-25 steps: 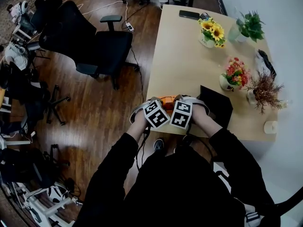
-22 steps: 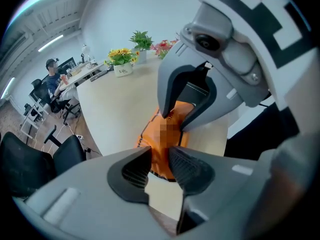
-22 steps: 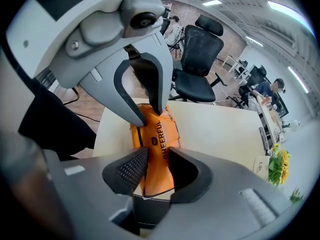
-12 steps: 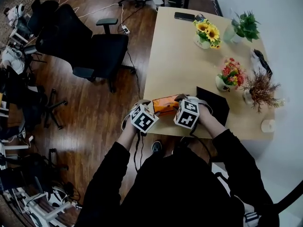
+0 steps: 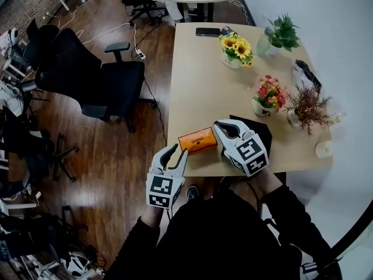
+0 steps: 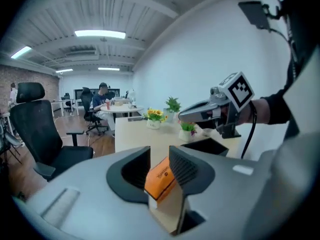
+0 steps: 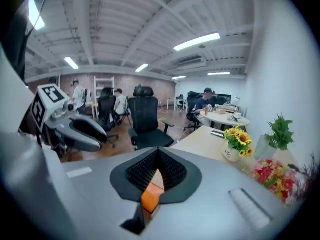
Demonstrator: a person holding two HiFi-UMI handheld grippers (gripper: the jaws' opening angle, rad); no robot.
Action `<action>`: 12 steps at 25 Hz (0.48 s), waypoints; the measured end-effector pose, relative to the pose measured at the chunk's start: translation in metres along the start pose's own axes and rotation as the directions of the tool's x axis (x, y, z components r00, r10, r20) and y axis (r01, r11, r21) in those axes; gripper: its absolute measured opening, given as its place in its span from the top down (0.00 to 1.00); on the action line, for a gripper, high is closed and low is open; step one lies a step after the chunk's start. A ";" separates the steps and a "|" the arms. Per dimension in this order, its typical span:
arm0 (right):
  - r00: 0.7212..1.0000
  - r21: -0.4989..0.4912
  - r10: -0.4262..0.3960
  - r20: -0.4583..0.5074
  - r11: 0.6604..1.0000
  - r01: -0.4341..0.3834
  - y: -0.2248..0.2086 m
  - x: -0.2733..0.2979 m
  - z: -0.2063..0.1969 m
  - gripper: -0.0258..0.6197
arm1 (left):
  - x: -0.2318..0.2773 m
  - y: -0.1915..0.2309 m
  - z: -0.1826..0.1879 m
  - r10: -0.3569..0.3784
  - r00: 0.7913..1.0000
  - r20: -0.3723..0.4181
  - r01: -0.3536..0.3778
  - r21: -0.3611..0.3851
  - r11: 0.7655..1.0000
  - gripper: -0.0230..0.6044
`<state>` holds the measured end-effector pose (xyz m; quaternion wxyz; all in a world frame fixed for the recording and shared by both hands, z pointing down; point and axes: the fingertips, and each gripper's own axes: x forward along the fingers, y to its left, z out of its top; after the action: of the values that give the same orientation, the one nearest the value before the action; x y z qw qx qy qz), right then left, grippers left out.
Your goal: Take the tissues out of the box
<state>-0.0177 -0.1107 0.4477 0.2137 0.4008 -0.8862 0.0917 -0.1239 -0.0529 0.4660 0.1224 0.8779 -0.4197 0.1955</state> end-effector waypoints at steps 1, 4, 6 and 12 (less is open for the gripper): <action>0.997 0.049 -0.008 0.070 0.999 0.004 -0.001 -0.011 0.014 0.96 | -0.005 -0.003 0.013 0.003 0.999 0.040 -0.004 0.009 1.000 0.82; 0.971 0.164 -0.046 0.235 0.987 0.007 -0.002 -0.041 0.045 0.96 | -0.023 -0.007 0.049 0.022 0.987 0.160 -0.025 0.016 1.000 0.89; 0.950 0.188 -0.073 0.305 0.982 0.015 0.001 -0.060 0.058 0.96 | -0.037 -0.008 0.069 0.040 0.968 0.248 -0.042 0.003 0.999 0.97; 0.915 0.191 -0.118 0.386 0.981 0.046 0.022 -0.092 0.076 0.96 | -0.059 -0.026 0.098 0.022 0.926 0.377 -0.014 -0.025 1.000 1.00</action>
<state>-0.0033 -0.0597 0.3379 -0.0026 0.4653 -0.8817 0.0783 -0.1133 -0.0336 0.3506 0.0473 0.8938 -0.4456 0.0196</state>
